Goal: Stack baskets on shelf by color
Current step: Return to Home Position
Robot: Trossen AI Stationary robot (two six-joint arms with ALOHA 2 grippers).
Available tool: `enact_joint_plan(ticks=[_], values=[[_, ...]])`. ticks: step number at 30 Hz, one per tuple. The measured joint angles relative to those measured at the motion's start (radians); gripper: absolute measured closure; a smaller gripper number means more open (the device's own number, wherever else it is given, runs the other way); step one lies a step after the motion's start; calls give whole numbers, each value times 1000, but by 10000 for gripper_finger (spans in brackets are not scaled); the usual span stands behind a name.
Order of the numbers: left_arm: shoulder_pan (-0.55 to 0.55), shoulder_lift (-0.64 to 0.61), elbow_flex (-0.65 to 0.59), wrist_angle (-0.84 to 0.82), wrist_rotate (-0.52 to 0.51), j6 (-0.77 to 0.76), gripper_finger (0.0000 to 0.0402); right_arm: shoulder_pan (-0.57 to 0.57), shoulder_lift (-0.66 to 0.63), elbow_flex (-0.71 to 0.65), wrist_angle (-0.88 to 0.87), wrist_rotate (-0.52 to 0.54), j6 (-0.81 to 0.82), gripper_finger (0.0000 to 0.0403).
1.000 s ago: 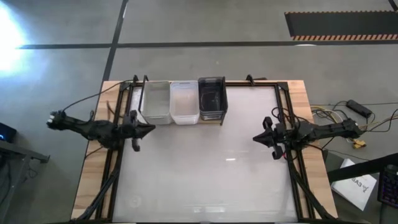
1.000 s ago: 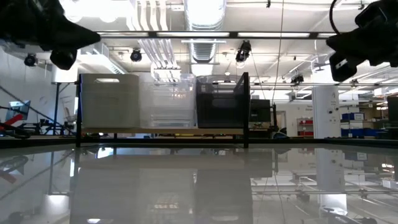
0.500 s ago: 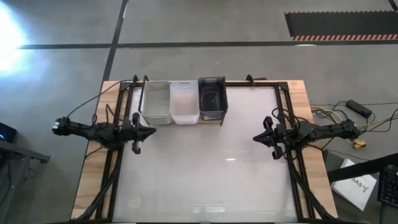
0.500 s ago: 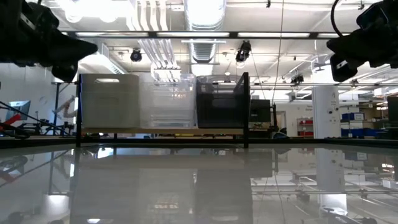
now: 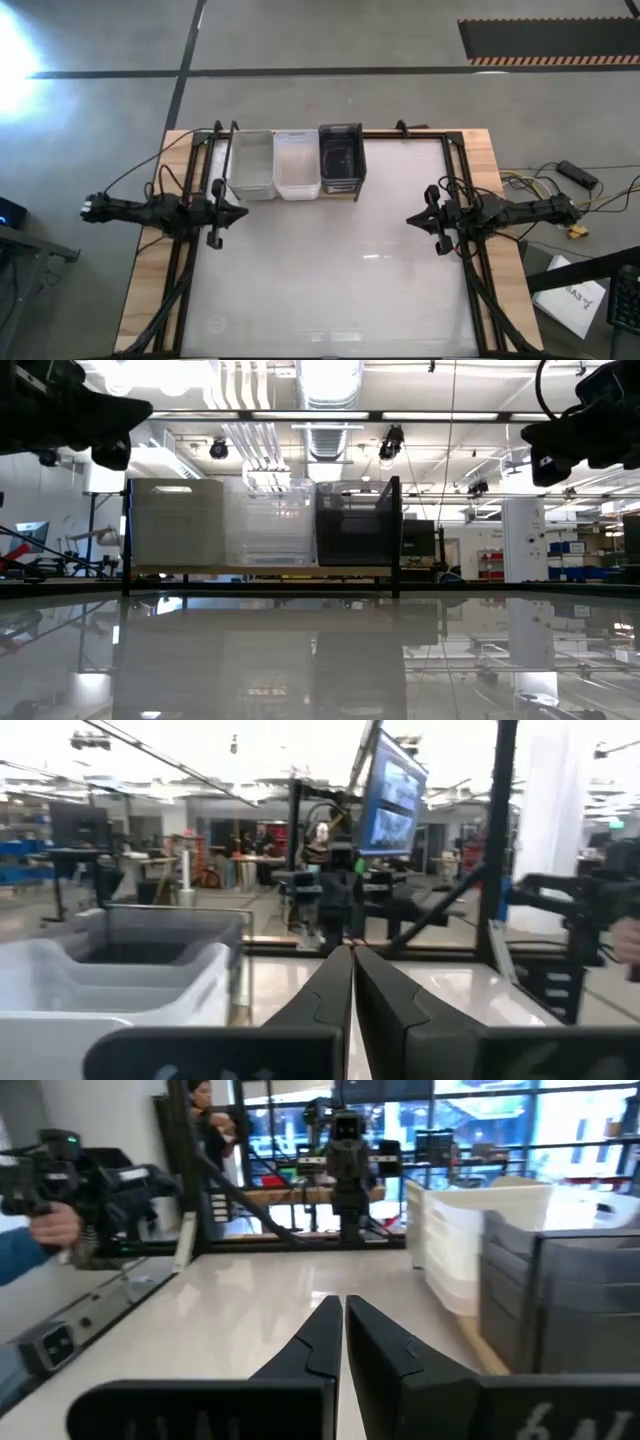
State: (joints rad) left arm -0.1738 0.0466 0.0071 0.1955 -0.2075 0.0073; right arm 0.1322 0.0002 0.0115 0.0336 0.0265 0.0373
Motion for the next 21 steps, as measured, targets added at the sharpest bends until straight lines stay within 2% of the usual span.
enact_joint_plan(ticks=[4,10,14,21], values=[[102,40,-1,29,59,-1,401,-43,0,0,-7,0,4,391],[294,139,-1,68,235,-45,401,-90,0,0,-15,-9,4,391],[351,201,-2,109,368,-27,401,-92,1,-1,-18,-47,3,391],[351,253,-2,122,362,12,401,-91,10,-1,-19,-48,15,390]])
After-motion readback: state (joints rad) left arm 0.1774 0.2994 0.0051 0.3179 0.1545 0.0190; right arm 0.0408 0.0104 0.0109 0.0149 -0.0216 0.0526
